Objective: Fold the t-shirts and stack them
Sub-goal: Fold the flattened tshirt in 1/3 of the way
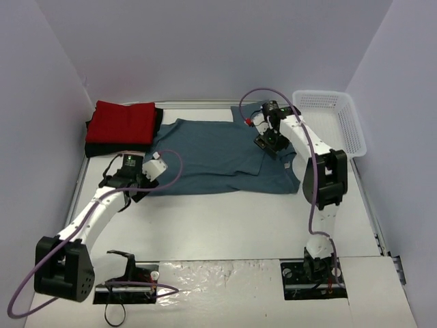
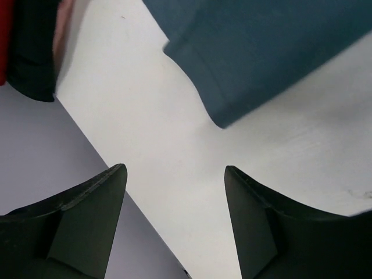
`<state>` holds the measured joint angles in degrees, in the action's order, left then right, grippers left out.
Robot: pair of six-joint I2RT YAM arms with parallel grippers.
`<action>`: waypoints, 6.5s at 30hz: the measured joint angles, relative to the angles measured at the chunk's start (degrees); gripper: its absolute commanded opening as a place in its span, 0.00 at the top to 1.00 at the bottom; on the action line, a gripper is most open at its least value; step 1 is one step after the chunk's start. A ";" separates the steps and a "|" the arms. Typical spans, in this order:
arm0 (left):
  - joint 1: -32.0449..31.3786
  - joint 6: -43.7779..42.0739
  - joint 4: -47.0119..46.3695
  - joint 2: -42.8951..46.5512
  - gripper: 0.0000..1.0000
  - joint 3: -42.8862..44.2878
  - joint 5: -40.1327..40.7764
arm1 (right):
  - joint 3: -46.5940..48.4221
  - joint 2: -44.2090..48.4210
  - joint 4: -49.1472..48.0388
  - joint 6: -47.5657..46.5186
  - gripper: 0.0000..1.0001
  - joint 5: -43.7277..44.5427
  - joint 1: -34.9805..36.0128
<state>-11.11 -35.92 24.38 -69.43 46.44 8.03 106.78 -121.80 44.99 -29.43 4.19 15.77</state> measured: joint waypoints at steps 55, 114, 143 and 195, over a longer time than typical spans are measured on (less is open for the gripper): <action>0.33 -5.46 -7.78 -13.62 0.98 -6.47 -4.85 | -41.11 19.87 -7.30 -2.73 0.43 -3.41 -6.71; 1.64 -2.73 23.43 17.05 0.98 17.35 -11.02 | -29.70 50.64 15.43 -14.16 1.00 -15.19 -18.05; 5.79 14.78 14.86 -19.74 0.98 58.53 -13.60 | 25.66 11.39 5.53 1.90 1.00 -19.98 -16.68; 8.70 16.79 10.93 -8.28 0.98 54.71 -17.11 | 5.20 36.11 -9.68 7.56 1.00 -16.72 -16.81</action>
<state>-2.42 -19.14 35.31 -77.71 101.14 -9.08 111.98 -85.69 35.31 -21.87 -12.53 -1.04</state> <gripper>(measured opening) 0.034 0.037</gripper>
